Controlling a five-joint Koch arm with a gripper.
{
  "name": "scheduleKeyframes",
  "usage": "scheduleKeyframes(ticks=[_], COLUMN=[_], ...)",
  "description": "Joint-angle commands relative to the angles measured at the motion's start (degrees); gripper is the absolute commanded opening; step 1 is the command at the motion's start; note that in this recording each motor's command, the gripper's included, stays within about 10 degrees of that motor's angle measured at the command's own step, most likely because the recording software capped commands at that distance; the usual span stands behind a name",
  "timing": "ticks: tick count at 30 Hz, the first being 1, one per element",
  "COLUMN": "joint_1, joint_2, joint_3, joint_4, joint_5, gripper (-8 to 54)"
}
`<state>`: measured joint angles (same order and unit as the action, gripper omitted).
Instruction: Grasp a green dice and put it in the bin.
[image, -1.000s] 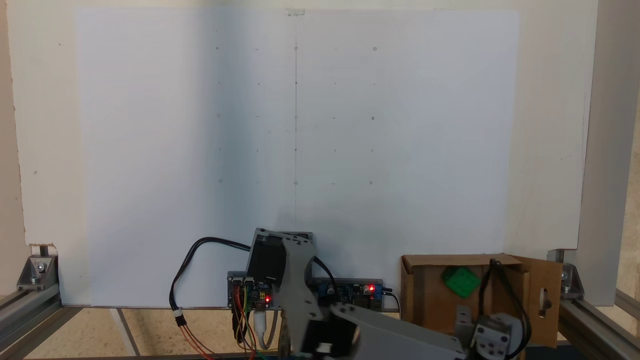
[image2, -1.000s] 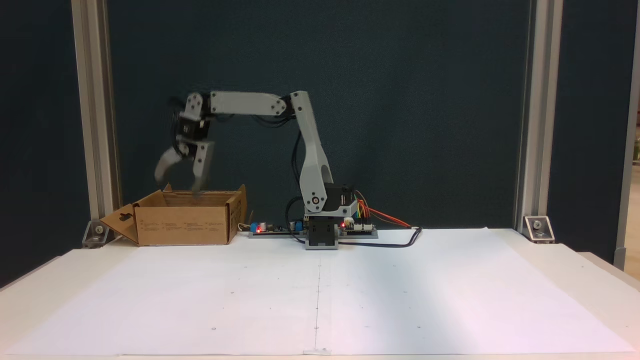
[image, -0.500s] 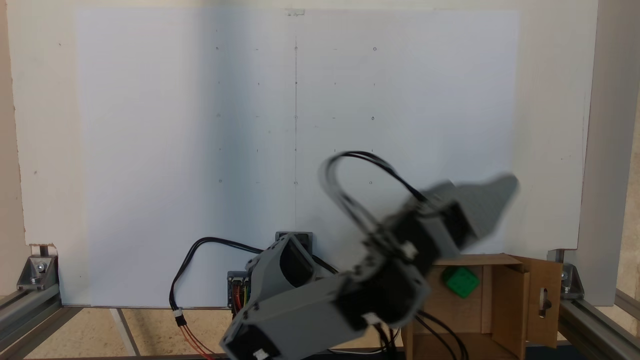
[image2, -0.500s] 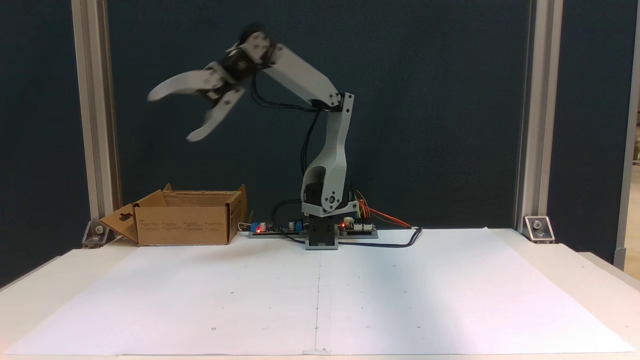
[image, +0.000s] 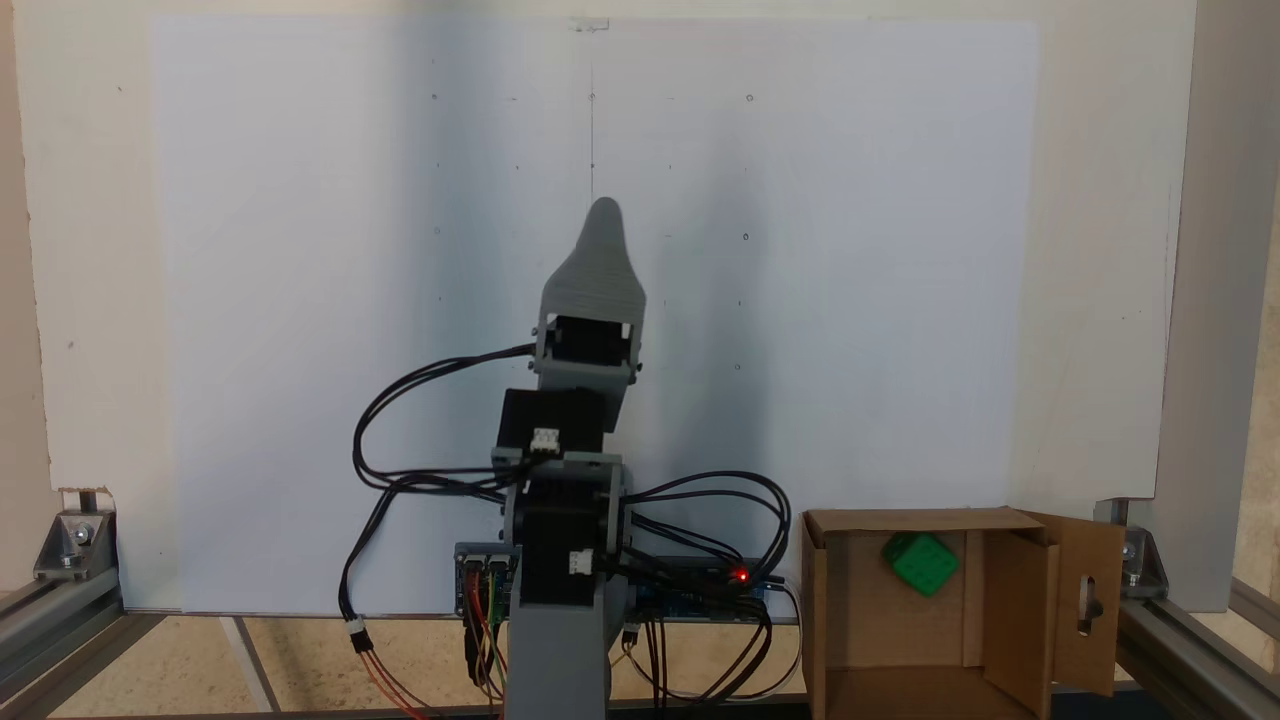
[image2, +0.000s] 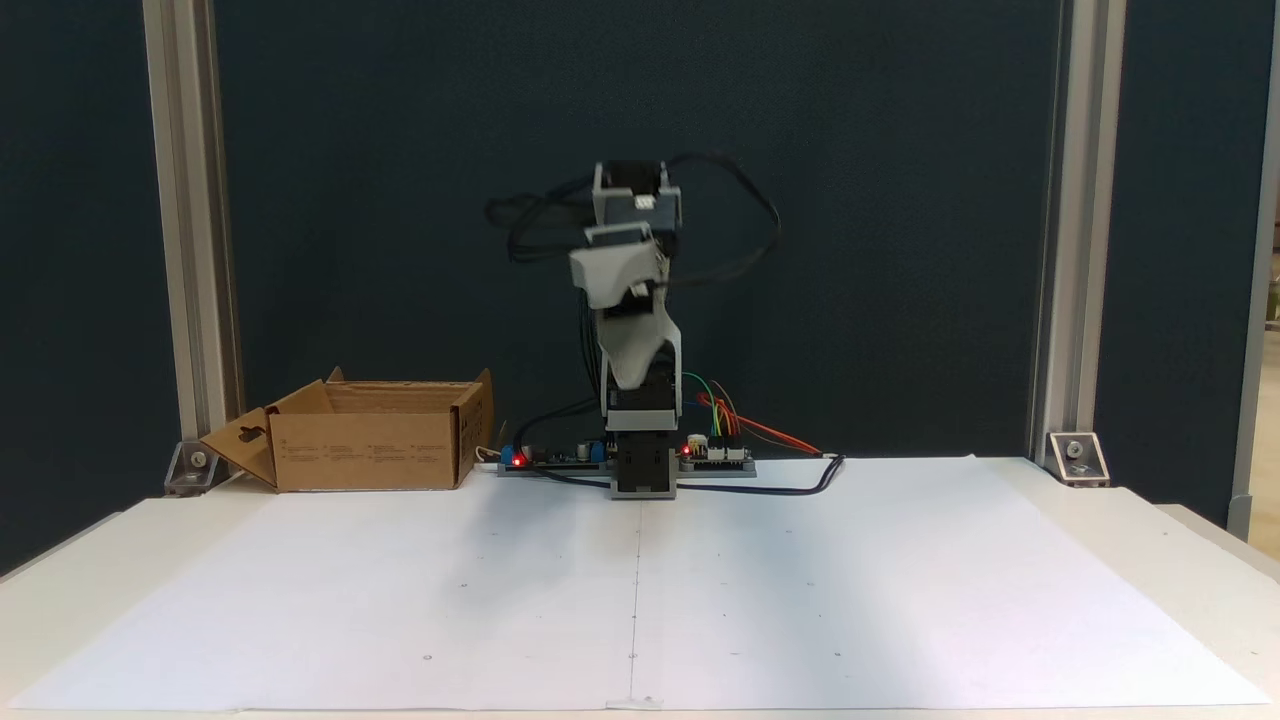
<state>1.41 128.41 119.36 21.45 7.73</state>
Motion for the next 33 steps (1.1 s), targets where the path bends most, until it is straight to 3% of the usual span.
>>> scheduleKeyframes(ticks=[1,16,33], joint_1=[-0.3,1.3,1.3], joint_2=[3.6,7.6,7.6], joint_3=[1.9,33.6,49.0], joint_4=[-9.3,-47.8,-87.7], joint_5=[-2.6,-14.9,-21.3], gripper=[44.3,43.2,43.2])
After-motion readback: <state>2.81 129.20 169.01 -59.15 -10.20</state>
